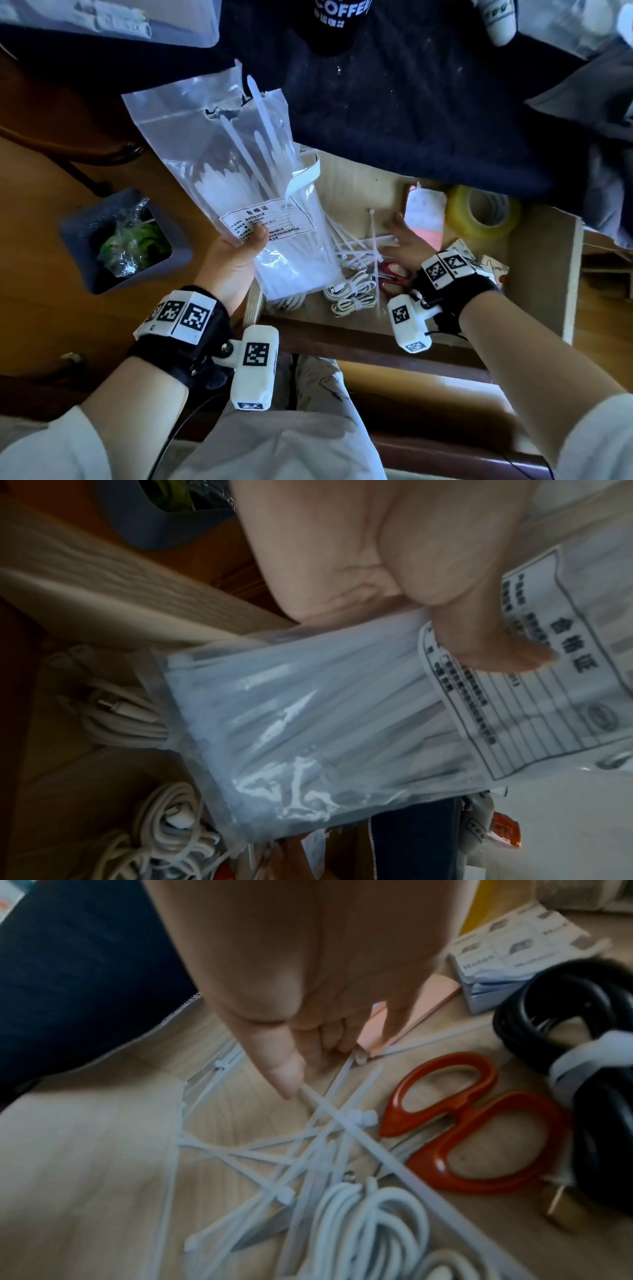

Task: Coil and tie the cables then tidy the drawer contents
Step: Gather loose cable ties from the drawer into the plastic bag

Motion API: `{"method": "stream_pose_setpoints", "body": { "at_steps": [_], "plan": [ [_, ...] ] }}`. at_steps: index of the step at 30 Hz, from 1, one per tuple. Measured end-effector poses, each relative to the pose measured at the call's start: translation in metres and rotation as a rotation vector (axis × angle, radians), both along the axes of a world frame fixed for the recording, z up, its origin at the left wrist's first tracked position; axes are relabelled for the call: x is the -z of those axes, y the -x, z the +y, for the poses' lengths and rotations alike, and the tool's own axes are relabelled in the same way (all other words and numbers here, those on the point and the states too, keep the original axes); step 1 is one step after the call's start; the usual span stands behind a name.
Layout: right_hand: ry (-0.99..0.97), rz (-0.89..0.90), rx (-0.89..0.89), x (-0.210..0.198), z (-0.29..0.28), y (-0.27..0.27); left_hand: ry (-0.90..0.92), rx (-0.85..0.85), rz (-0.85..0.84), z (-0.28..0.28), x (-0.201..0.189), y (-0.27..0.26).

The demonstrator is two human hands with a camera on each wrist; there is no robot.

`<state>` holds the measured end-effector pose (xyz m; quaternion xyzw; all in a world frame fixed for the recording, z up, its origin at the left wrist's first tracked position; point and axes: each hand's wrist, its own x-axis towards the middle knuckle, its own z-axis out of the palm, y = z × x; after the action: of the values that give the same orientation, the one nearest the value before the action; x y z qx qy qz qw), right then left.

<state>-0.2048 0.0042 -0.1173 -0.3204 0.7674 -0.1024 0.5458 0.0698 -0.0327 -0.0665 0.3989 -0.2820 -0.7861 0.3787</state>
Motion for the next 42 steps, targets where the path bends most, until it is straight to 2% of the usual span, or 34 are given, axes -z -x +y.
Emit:
{"method": "stream_pose_setpoints", "body": {
  "at_steps": [3, 7, 10, 13, 15, 17, 20, 22, 24, 26, 28, 31, 34, 35, 39, 40, 42],
  "plan": [
    [0.048, 0.326, -0.348, 0.004, -0.012, 0.003, 0.02, 0.002, -0.009, -0.001, 0.0, -0.002],
    [0.203, 0.47, -0.422, 0.006, -0.064, -0.022, 0.047, -0.062, -0.039, 0.0, 0.003, 0.0],
    [0.244, 0.559, -0.586, 0.015, -0.121, -0.046, 0.041, -0.091, -0.079, 0.001, 0.007, 0.0],
    [0.166, 0.473, -0.636, 0.026, -0.152, -0.053, 0.033, -0.035, -0.123, 0.003, 0.01, -0.002],
    [0.153, 0.509, -0.702, 0.034, -0.153, -0.046, 0.049, -0.049, -0.158, 0.003, 0.01, 0.0],
    [0.166, 0.531, -0.767, 0.03, -0.135, -0.046, 0.031, -0.069, -0.145, 0.003, 0.009, 0.0],
    [0.092, 0.336, -0.943, 0.012, -0.08, -0.053, 0.007, -0.066, -0.082, 0.002, 0.007, -0.002],
    [0.001, 0.202, -0.975, -0.004, -0.044, -0.051, 0.0, -0.073, -0.054, 0.003, 0.001, -0.002],
    [0.027, 0.177, -0.933, -0.017, -0.04, -0.047, -0.016, -0.09, -0.042, 0.003, -0.004, -0.001],
    [0.136, 0.226, -0.849, -0.022, -0.066, -0.048, -0.007, -0.063, -0.065, 0.003, -0.007, -0.001],
    [0.265, 0.341, -0.837, -0.029, -0.098, -0.06, -0.013, -0.038, -0.11, 0.003, -0.005, -0.001],
    [0.253, 0.462, -0.895, -0.042, -0.119, -0.081, -0.012, -0.048, -0.154, 0.004, -0.001, 0.0],
    [0.202, 0.477, -0.926, -0.034, -0.118, -0.087, -0.032, -0.067, -0.202, 0.003, 0.001, 0.002],
    [0.211, 0.472, -0.939, -0.019, -0.113, -0.086, -0.019, -0.062, -0.207, 0.003, 0.0, 0.002],
    [0.082, 0.491, -1.271, 0.007, -0.07, -0.06, -0.001, -0.1, -0.166, 0.003, 0.0, 0.0],
    [0.069, 0.461, -1.29, 0.005, -0.061, -0.049, -0.008, -0.096, -0.156, 0.003, 0.0, -0.001],
    [0.117, 0.452, -1.13, -0.005, -0.06, -0.03, -0.026, -0.081, -0.166, 0.003, 0.001, -0.003]
  ]
}}
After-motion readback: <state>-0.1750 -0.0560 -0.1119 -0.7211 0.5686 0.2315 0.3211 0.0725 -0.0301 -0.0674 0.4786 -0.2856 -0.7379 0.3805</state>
